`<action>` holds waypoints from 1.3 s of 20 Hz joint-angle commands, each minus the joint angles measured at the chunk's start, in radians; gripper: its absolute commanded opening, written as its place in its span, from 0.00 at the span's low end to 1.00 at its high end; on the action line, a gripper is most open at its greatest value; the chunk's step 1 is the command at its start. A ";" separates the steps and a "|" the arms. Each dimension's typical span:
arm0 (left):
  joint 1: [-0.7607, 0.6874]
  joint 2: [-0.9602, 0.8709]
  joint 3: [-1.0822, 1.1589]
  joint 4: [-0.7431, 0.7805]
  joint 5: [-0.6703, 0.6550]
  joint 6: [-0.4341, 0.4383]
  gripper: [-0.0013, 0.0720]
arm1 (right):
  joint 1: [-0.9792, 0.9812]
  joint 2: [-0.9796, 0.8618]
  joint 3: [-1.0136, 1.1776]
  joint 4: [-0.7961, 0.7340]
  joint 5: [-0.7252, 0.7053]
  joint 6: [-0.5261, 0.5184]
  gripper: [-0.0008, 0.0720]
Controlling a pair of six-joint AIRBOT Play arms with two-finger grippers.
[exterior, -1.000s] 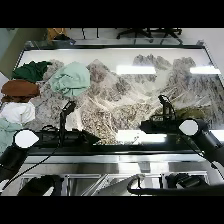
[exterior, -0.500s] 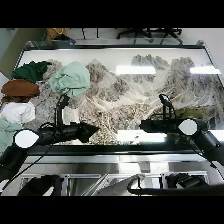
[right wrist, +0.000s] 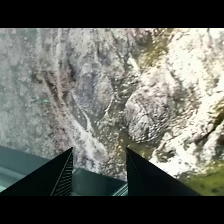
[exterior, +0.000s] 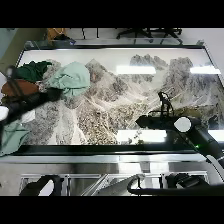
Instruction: Fold the shirts.
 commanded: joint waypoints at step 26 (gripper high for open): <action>-0.042 -0.843 0.975 -0.192 -0.565 0.013 0.03 | -0.003 -0.157 0.027 -0.066 0.024 0.077 0.12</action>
